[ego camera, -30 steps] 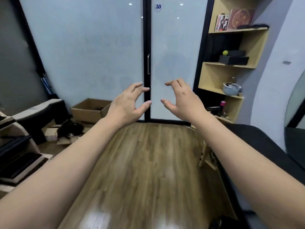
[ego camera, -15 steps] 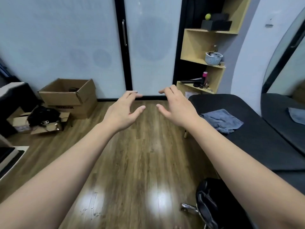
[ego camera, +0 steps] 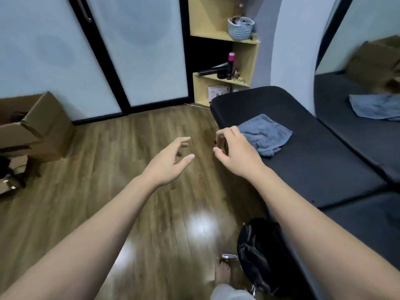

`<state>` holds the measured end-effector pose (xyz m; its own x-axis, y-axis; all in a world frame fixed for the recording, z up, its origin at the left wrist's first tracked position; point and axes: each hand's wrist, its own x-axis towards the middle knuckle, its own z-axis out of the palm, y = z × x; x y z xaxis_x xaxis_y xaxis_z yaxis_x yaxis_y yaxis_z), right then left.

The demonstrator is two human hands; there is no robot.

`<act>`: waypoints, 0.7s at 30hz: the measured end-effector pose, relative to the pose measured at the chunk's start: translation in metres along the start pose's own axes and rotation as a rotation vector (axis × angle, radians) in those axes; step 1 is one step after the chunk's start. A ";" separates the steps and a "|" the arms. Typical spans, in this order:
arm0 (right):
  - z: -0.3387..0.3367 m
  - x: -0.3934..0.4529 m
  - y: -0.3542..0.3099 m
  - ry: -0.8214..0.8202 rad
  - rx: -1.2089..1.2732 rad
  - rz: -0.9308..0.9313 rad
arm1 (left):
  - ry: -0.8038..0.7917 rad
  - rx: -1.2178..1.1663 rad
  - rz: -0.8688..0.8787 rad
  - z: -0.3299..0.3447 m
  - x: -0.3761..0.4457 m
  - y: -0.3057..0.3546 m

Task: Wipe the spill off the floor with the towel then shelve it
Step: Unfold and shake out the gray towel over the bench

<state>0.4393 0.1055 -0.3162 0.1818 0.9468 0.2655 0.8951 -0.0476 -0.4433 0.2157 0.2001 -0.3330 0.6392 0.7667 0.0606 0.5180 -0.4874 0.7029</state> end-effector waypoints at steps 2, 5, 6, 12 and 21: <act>-0.002 0.013 0.036 -0.026 0.012 0.054 | -0.050 -0.062 -0.023 0.020 0.040 0.001; -0.009 0.037 0.094 -0.052 0.042 0.186 | -0.118 -0.097 -0.032 0.051 0.101 0.005; -0.011 0.042 0.109 -0.059 0.051 0.222 | -0.131 -0.100 -0.030 0.058 0.116 0.007; 0.002 0.073 0.183 -0.107 0.113 0.455 | -0.202 -0.120 0.019 0.091 0.202 0.009; 0.064 0.103 0.272 -0.228 0.138 0.843 | -0.390 -0.026 -0.027 0.130 0.328 -0.055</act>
<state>0.6757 0.2101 -0.4646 0.6604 0.6551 -0.3670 0.4402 -0.7337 -0.5176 0.4709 0.4238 -0.4440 0.7961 0.5604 -0.2285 0.5264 -0.4549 0.7183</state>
